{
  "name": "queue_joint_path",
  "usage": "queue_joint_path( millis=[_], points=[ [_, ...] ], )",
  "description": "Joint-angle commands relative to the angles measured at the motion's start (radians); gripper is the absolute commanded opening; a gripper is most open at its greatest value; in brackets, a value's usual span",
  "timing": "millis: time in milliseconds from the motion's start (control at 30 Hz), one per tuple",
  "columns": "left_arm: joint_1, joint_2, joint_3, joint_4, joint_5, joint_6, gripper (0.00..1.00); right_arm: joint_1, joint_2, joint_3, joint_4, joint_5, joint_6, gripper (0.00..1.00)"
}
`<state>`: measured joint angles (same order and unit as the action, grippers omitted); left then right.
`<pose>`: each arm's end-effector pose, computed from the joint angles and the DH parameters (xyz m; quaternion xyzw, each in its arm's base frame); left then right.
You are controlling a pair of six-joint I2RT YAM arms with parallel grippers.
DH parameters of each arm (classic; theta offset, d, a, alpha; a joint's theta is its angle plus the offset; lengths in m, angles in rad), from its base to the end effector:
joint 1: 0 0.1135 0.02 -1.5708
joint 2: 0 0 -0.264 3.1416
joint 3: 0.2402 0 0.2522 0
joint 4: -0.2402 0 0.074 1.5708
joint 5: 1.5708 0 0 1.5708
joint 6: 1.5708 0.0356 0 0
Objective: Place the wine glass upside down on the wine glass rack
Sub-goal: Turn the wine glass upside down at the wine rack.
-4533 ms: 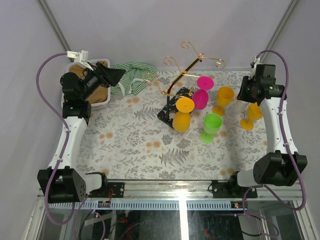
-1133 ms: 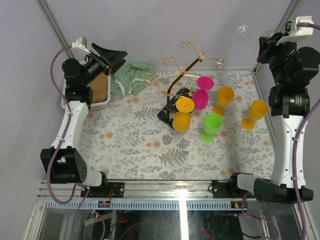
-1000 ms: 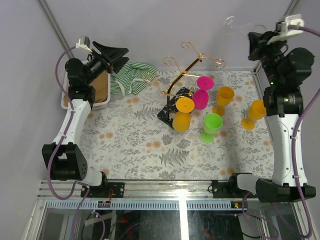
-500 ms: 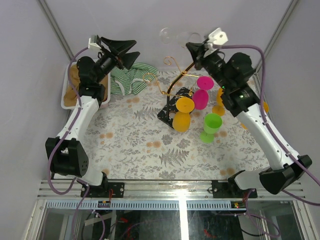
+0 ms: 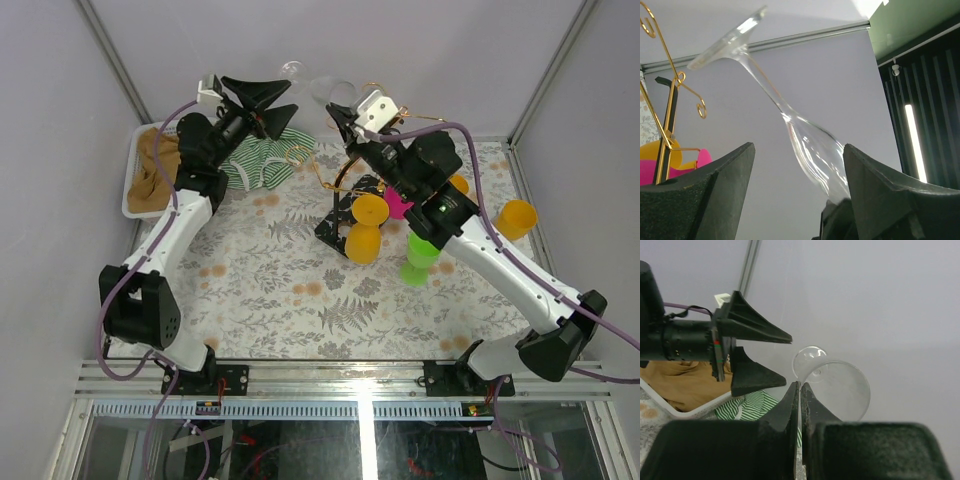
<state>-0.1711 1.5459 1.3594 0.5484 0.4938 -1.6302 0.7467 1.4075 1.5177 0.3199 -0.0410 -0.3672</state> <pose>0.3556 -0.0786 0.4283 -0.2174 0.5448 -0.7116 0.3867 0.2291 0.2140 0.5062 -0.3000 0.4491 0.1696 0.8243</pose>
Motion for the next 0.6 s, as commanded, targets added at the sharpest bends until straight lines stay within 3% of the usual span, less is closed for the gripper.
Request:
queue_joint_path(
  millis=[0,200,567],
  points=[
    [-0.017,0.021,0.024,0.008,-0.042,-0.017,0.70,0.036,-0.005,0.004,0.147,0.031,-0.049,0.00],
    [-0.027,0.050,0.038,0.024,-0.050,-0.035,0.67,0.061,0.003,-0.009,0.156,0.012,-0.044,0.00],
    [-0.028,0.085,0.049,0.085,-0.046,-0.067,0.50,0.072,0.029,-0.013,0.133,-0.023,-0.003,0.00]
  ],
)
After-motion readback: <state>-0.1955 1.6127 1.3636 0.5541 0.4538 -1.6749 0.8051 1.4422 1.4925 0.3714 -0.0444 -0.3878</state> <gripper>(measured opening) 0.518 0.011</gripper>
